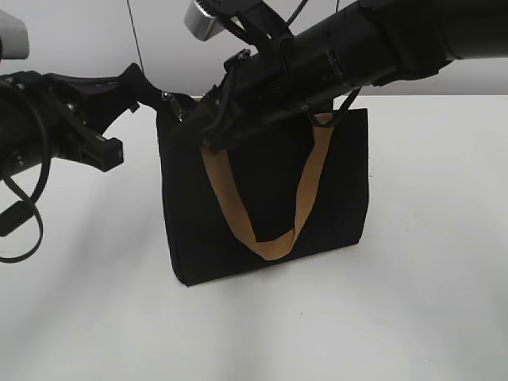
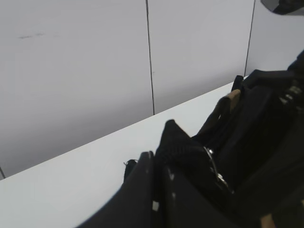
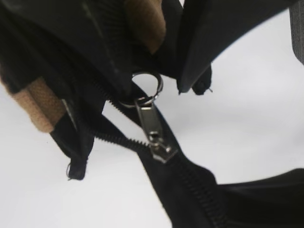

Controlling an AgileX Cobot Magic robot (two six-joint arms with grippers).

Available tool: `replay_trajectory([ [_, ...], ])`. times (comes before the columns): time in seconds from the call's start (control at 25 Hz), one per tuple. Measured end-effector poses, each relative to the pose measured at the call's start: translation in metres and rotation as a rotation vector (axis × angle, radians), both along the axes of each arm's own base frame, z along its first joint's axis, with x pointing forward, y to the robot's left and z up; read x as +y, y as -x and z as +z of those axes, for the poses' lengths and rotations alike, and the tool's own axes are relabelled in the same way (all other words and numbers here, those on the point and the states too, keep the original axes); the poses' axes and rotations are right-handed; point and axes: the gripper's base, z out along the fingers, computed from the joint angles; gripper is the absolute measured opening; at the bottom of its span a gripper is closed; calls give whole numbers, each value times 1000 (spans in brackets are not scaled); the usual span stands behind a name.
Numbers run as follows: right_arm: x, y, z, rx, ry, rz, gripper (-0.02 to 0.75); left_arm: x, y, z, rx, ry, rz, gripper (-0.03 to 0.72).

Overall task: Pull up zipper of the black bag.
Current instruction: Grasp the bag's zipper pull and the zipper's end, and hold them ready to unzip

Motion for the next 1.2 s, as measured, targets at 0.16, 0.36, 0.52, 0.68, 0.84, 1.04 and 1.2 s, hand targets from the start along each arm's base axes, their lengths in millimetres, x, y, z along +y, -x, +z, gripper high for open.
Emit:
replay_trajectory([
  [0.16, 0, -3, 2, -1, -24, -45, 243, 0, 0, 0, -1, 0, 0, -5],
  [0.36, -1, -5, 2, -10, -26, -68, 206, 0, 0, 0, -1, 0, -1, -5],
  [0.52, -1, -5, 2, -10, -28, -70, 25, 0, 0, 0, -1, 0, -1, -5],
  [0.68, -1, -5, 2, -9, -28, -71, -1, 0, 0, 0, -1, 0, -1, -5],
  [0.84, -1, -5, 2, -6, -18, -68, -1, 0, 0, 0, 0, -1, -1, -5],
  [1.04, -3, -2, 10, -29, -10, -59, -1, 0, 0, 0, 0, -1, -1, -5],
  [1.2, -8, 1, 22, -68, -5, -54, -1, 0, 0, -1, 14, -10, 3, -5],
])
